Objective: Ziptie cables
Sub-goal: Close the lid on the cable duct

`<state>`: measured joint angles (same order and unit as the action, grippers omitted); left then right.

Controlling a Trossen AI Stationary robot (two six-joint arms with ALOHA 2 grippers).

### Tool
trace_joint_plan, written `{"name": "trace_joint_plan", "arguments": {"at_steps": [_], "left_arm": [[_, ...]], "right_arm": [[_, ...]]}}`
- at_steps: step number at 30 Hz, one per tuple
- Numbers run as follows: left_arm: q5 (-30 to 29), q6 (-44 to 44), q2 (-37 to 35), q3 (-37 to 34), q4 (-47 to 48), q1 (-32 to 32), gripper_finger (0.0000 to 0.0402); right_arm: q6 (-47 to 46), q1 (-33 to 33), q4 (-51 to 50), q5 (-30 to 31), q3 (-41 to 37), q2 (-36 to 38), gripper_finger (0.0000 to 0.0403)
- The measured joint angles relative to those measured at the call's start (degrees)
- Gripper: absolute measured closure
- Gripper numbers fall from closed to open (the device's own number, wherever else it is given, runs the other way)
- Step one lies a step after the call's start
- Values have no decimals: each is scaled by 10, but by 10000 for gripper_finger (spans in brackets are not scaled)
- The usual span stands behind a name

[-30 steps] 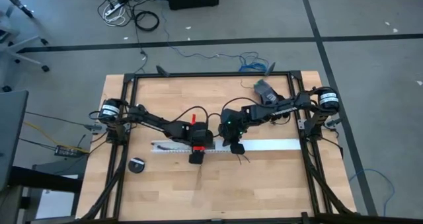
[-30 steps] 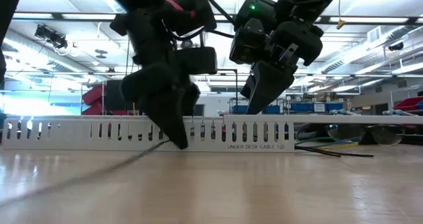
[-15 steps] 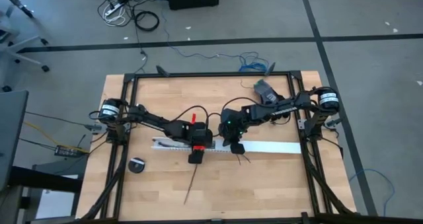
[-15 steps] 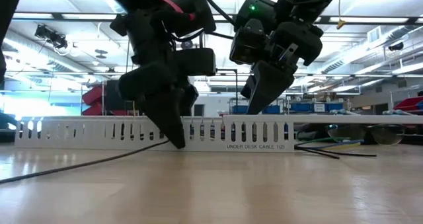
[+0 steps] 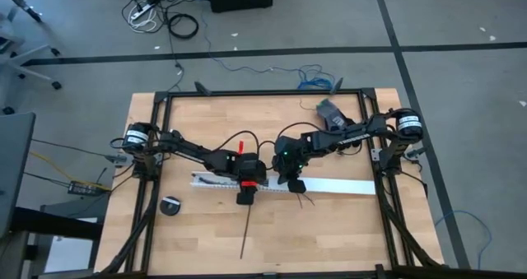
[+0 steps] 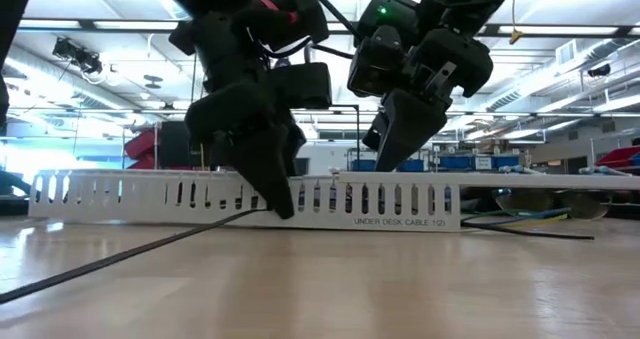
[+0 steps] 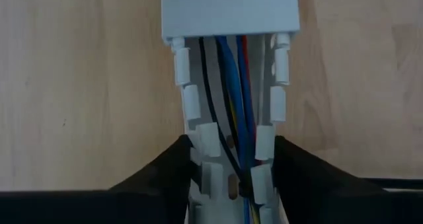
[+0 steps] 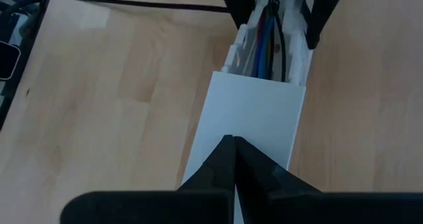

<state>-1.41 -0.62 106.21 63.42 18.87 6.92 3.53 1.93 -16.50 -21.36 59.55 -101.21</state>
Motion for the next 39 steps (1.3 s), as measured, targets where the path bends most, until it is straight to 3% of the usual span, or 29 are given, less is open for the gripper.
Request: {"name": "trace_joint_plan", "arguments": {"at_steps": [24,34,39], "left_arm": [[4,-13,2,-1,-41,0,213],[13,37,1,28,2,0,109],[26,44,1,57,70,0,64]], "right_arm": [[-1,1,52,-29,4,-37,403],[-5,4,34,-28,5,-37,403],[-5,3,32,-28,5,-37,403]]}}
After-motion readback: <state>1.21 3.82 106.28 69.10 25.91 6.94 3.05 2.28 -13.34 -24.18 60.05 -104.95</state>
